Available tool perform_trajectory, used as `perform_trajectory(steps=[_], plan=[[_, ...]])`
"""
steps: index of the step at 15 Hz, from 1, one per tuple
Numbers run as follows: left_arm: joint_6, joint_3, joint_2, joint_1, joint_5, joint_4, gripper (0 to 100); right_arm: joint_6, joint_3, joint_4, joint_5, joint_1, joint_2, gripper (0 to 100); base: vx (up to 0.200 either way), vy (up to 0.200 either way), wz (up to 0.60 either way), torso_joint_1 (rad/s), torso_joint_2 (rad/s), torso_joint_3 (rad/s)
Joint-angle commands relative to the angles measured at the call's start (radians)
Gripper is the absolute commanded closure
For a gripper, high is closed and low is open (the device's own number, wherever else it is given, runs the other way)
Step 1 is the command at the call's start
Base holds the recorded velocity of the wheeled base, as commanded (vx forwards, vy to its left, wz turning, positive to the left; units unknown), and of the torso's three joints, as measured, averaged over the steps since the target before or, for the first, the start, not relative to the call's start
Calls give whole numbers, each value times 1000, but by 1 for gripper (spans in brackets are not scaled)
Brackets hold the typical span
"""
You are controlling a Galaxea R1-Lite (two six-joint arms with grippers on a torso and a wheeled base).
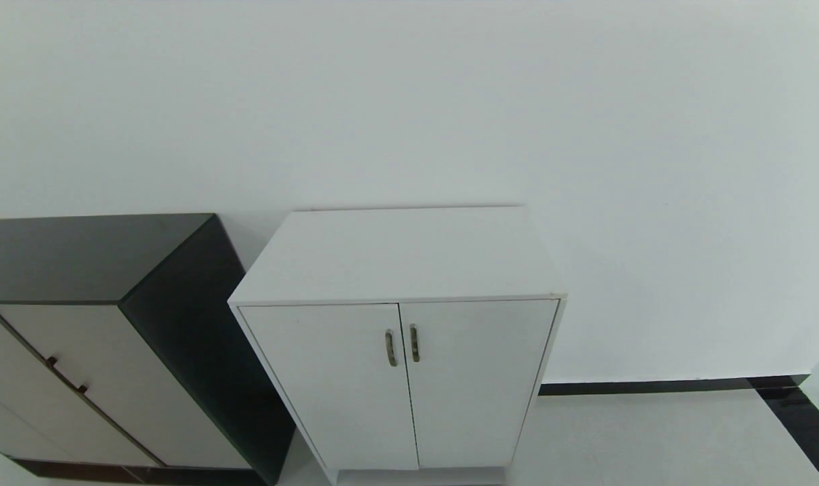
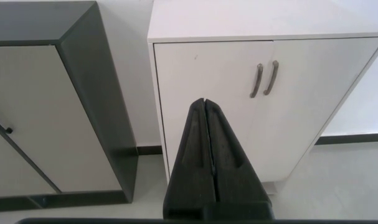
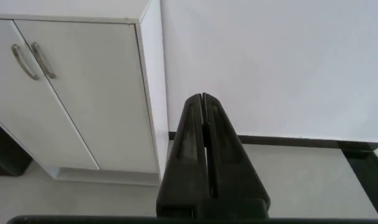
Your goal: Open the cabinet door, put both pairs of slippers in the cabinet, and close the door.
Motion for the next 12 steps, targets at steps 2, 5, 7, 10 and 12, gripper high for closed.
perform_trajectory(steps=[2, 5, 7, 10, 12], plan=[[1, 0, 1, 0, 0, 0, 100, 15, 2, -1, -1, 3, -21, 100, 0, 0, 0, 0, 0, 0], [1, 0, 1, 0, 0, -2, 100, 12, 2, 1, -1, 3, -21, 100, 0, 0, 0, 0, 0, 0], [3, 0, 1, 0, -1, 0, 100, 16, 2, 1, -1, 3, -21, 100, 0, 0, 0, 0, 0, 0], [3, 0, 1, 0, -1, 0, 100, 16, 2, 1, -1, 3, -21, 100, 0, 0, 0, 0, 0, 0], [3, 0, 1, 0, -1, 0, 100, 16, 2, 1, -1, 3, -21, 100, 0, 0, 0, 0, 0, 0]])
